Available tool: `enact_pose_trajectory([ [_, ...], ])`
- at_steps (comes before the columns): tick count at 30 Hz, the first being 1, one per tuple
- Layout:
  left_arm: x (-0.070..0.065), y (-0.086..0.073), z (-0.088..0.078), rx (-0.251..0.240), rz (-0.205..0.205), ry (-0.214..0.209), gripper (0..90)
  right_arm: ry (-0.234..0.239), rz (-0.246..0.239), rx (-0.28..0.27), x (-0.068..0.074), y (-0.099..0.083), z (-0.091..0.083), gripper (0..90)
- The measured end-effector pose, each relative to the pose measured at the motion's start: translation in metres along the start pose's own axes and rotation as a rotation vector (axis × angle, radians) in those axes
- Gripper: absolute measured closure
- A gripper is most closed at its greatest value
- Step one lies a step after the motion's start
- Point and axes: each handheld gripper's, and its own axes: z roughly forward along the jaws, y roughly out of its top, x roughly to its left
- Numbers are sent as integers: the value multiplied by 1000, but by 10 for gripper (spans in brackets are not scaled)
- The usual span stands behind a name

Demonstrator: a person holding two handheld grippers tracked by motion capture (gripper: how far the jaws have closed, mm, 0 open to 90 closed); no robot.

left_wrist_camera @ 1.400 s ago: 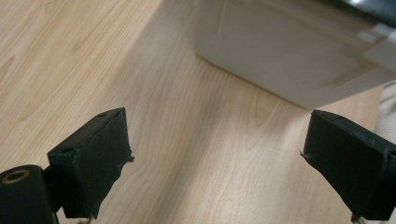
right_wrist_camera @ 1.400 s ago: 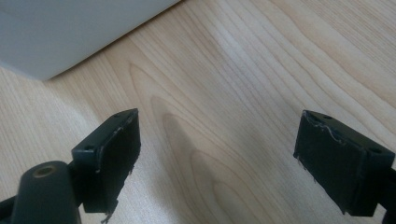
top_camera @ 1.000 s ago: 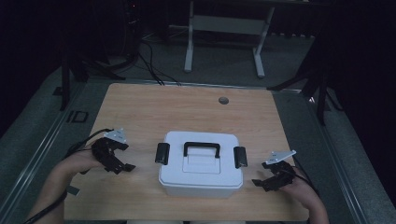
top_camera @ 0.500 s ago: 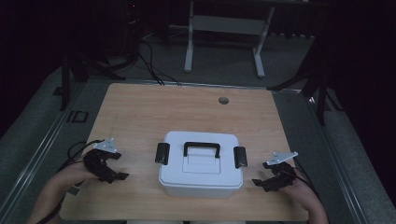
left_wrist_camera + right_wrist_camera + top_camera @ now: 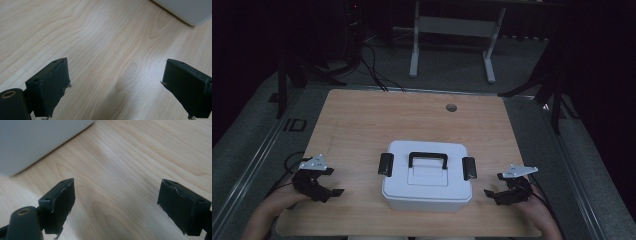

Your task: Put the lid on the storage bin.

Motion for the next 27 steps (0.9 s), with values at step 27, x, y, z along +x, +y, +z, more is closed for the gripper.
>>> enact_pose_trajectory([
  [27, -7, -26, -10, -217, -142, 273, 58, -269, 245, -214, -14, -17, -2, 129],
])
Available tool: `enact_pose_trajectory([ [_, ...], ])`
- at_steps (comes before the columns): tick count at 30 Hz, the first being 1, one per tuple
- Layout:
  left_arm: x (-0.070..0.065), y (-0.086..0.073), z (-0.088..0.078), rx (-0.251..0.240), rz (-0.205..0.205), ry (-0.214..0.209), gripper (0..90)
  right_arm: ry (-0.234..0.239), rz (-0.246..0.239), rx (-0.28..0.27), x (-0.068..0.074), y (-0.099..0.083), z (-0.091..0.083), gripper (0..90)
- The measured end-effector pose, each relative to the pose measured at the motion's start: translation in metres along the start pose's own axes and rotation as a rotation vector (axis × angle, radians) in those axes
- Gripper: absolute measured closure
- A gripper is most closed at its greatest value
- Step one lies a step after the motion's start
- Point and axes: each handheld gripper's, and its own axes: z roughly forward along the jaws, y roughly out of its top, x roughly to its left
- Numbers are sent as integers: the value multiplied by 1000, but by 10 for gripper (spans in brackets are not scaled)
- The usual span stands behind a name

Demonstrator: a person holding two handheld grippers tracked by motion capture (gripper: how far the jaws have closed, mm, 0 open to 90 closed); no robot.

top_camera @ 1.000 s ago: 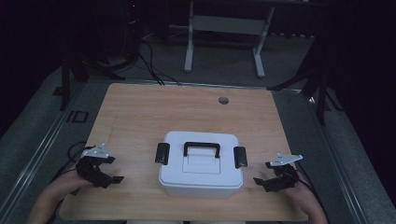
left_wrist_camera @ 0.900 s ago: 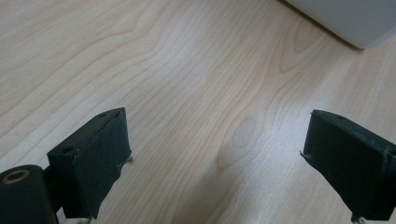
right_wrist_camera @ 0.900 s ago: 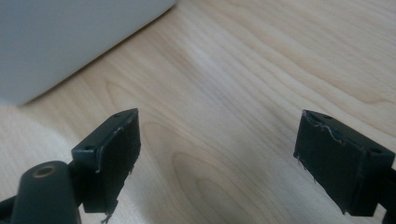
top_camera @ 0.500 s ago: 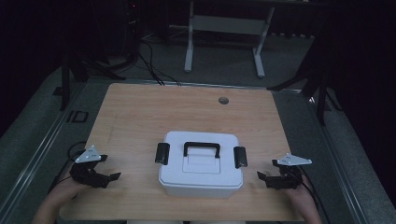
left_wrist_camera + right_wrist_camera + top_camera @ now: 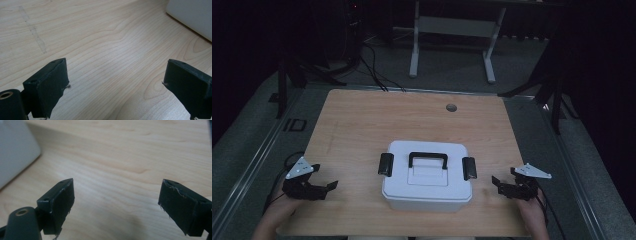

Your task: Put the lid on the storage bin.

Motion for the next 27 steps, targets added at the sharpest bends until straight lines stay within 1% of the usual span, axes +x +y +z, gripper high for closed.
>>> enact_pose_trajectory([
  [1, 0, 0, -1, -7, -7, 12, 58, -7, 13, -9, -1, 0, 0, 128],
  [4, 0, -1, -4, -52, -37, 49, 43, -35, 46, -38, -3, -2, -1, 129],
  [5, 1, -2, -5, -63, -53, 56, 41, -44, 50, -45, -3, -2, -1, 129],
  [6, 1, -3, -6, -76, -59, 60, 42, -47, 53, -53, -3, -2, -2, 129],
  [8, 1, -3, -8, -90, -80, 85, 42, -63, 67, -66, -3, -2, -2, 129],
  [9, 2, -4, -8, -96, -79, 93, 42, -74, 71, -75, -4, -3, -2, 129],
  [11, 2, -5, -9, -109, -91, 112, 42, -93, 81, -84, -4, -3, -2, 129],
  [12, 1, -6, -10, -113, -92, 126, 41, -98, 91, -89, -5, -4, -2, 129],
  [13, 1, -7, -10, -119, -101, 145, 42, -109, 96, -96, -5, -4, -3, 129],
  [14, 0, -7, -10, -127, -105, 154, 41, -114, 99, -101, -5, -4, -3, 129],
  [15, 0, -7, -10, -127, -105, 154, 41, -114, 99, -101, -5, -4, -3, 129],
  [16, -2, -8, -11, -136, -108, 185, 41, -119, 103, -106, -5, -4, -4, 129],
  [17, -3, -8, -11, -143, -108, 195, 42, -137, 112, -109, -6, -5, -4, 129],
  [18, -4, -8, -11, -150, -107, 214, 40, -143, 113, -111, -5, -5, -4, 129],
  [19, -6, -8, -11, -154, -114, 230, 31, -155, 112, -121, -5, -5, -4, 129],
  [20, -6, -9, -12, -159, -112, 233, 31, -166, 108, -132, -4, -6, -5, 129],
  [22, -8, -9, -13, -181, -125, 252, 31, -171, 94, -144, -2, -6, -5, 129],
  [24, -8, -10, -13, -181, -129, 263, 31, -177, 84, -152, -1, -7, -6, 129],
  [27, -7, -12, -14, -198, -146, 280, 31, -183, 71, -161, 1, -7, -6, 129],
])
